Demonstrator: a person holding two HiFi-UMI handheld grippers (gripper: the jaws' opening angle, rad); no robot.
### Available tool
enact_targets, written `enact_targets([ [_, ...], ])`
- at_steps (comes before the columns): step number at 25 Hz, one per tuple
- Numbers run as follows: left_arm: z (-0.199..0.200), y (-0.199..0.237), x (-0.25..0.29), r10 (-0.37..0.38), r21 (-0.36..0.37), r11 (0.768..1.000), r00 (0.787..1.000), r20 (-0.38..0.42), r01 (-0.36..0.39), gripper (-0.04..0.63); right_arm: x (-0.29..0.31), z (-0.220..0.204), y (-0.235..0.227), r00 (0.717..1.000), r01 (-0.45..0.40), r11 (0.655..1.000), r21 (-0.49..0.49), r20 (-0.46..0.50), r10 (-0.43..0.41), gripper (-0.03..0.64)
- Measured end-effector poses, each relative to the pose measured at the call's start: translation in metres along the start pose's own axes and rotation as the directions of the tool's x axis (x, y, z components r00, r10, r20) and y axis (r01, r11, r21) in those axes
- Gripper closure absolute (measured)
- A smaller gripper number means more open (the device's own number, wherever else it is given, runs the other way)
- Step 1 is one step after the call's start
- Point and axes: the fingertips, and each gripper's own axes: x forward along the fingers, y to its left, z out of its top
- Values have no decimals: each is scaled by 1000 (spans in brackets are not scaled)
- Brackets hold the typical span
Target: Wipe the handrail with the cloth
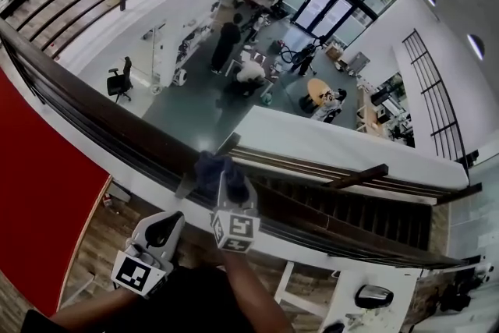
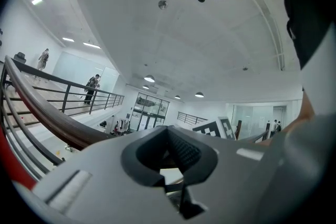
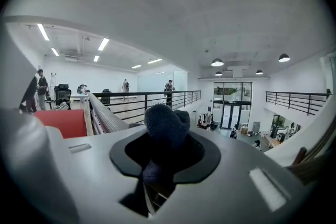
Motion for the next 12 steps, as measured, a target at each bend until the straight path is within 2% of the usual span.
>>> enact_targets([
  [6, 3, -5, 5, -10, -8, 1000, 1000, 2, 10, 595, -4, -12, -5, 1000, 9, 999, -37, -27, -10, 522],
  [12, 8, -17, 12, -15, -5, 1000, 1000, 2, 15, 595, -11, -11, -24, 998, 36, 999, -28, -42, -38, 522],
])
